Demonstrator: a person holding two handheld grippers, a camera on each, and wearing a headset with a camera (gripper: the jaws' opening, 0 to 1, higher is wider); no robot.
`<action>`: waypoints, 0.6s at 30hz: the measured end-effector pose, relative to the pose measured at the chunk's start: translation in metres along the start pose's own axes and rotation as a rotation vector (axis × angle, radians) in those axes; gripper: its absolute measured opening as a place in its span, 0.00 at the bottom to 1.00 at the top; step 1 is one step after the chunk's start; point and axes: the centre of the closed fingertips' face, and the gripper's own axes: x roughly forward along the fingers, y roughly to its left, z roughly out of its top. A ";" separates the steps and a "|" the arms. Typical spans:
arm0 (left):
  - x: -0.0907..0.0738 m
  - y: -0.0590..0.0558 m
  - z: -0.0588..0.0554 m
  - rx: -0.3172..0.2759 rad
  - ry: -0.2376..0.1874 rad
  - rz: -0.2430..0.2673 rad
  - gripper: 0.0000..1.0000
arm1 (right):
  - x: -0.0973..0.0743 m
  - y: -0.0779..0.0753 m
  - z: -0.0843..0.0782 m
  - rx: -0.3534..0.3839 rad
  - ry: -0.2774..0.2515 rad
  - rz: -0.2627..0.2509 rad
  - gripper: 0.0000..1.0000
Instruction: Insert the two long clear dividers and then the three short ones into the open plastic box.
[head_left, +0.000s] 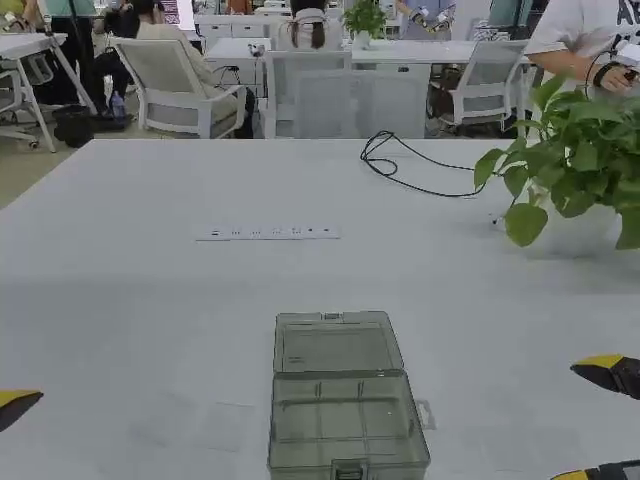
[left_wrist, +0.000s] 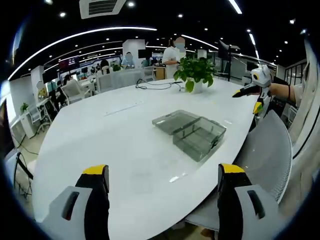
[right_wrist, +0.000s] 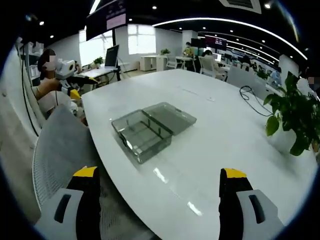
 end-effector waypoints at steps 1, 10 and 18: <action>0.000 0.000 0.000 0.000 0.001 0.001 0.96 | 0.000 0.000 0.000 -0.003 0.001 0.000 1.00; 0.000 -0.002 0.000 -0.002 0.002 0.004 0.99 | -0.001 0.000 0.000 -0.007 -0.001 0.002 1.00; -0.001 -0.001 -0.001 -0.005 0.005 0.014 1.00 | 0.000 0.001 -0.003 -0.010 0.008 0.003 1.00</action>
